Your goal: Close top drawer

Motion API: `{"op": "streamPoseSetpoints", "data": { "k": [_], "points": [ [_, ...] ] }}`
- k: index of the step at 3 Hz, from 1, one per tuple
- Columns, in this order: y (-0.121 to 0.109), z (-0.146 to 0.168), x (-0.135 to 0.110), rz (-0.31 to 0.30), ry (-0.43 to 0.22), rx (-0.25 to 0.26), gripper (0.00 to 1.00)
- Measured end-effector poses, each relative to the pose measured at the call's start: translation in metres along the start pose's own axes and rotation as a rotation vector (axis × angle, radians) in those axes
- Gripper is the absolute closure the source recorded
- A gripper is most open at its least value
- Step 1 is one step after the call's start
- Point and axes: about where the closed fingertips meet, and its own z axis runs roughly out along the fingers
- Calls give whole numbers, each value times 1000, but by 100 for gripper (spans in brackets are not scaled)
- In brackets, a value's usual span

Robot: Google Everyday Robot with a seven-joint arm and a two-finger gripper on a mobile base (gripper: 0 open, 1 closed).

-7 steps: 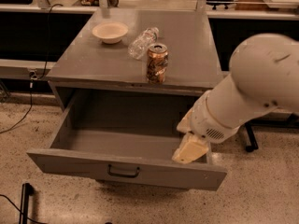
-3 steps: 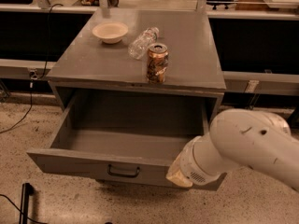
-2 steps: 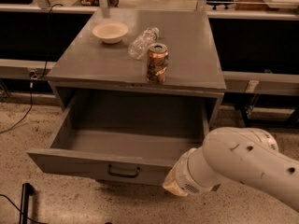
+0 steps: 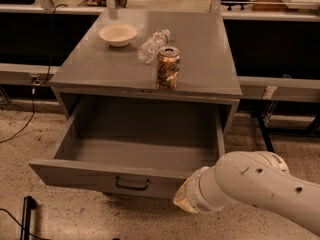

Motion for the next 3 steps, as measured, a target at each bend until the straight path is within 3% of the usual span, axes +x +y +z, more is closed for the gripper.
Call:
{"op": "streamPoseSetpoints", "data": {
  "k": [3],
  "points": [
    [-54,24,-26,-99,-105,128,100]
  ]
}}
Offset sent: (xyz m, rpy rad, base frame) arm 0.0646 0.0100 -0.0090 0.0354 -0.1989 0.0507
